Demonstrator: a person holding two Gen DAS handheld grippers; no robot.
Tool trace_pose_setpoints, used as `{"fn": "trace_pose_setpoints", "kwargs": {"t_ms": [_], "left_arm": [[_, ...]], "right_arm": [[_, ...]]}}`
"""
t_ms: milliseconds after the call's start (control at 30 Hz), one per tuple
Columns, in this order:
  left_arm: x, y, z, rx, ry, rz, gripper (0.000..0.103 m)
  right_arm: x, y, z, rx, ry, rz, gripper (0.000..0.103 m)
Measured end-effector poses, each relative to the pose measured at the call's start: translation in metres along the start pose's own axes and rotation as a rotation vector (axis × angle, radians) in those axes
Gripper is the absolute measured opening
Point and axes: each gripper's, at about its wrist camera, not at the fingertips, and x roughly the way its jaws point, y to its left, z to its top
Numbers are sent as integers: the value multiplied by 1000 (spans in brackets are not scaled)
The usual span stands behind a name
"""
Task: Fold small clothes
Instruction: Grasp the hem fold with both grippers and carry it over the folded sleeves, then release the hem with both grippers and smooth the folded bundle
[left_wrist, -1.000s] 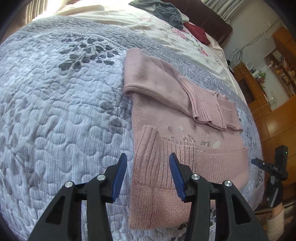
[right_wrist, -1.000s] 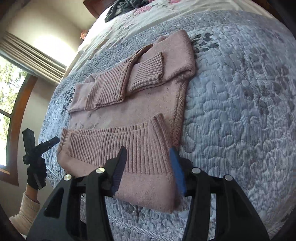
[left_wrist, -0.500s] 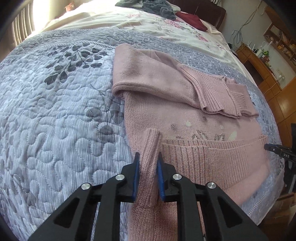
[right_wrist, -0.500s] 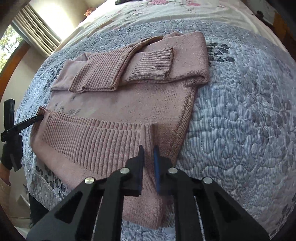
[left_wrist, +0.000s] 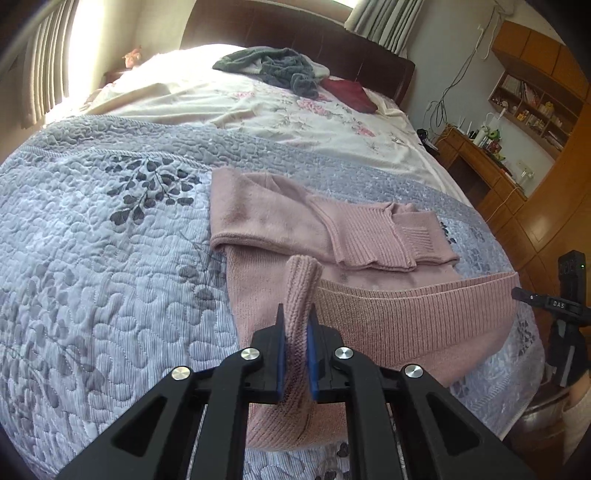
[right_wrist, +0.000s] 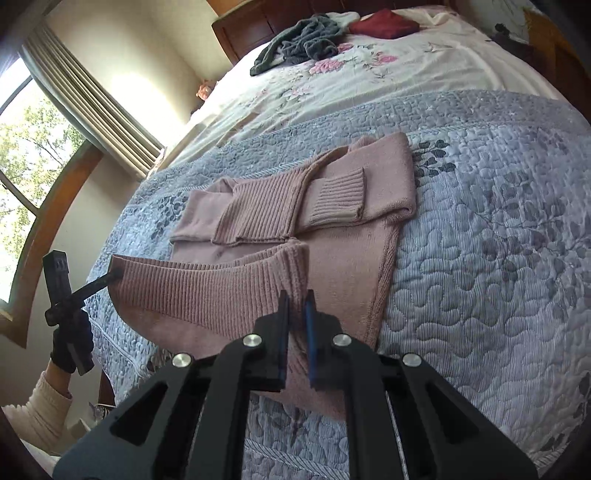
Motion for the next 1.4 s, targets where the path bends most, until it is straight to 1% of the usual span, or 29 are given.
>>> {"fn": "trace_pose_setpoints", "kwargs": {"t_ms": [133,300,467,633,800,867,967,1100,1167,1267,1300,1333,1400], "left_arm": [[-1,-4,39,-17,-72,-17,9],[17,-9,92,-10,-133,-6,9],[53,-3,132,-37,-149,20,9],[95,8,154,-54,-130,52,9],[143,22,159,-79,-68,80,9],[163,28,156,-90,-38,94,9],[191,37,148,-94,12,141,9],[216,52,137,-116,75,177,10],[219,56,133,-126,86,176,15],[205,61,129,-156,67,149,17],[197,62,128,-159,56,150,22],[188,63,125,-163,46,157,29],[171,63,117,-160,39,161,30]], "right_arm": [[-6,3,34,-14,-53,-7,7],[1,1,83,-15,-101,-29,6],[25,-9,128,7,-113,-61,6],[61,-26,158,31,-88,-103,6],[104,-49,168,66,-30,-153,6],[122,-59,167,82,-4,-175,6],[145,-73,163,106,27,-206,6],[166,-86,158,131,53,-237,7],[169,-88,155,130,66,-244,12],[158,-85,147,111,58,-257,20],[150,-84,142,105,49,-252,26],[142,-82,137,102,46,-244,35],[128,-78,126,95,53,-223,36]]}}
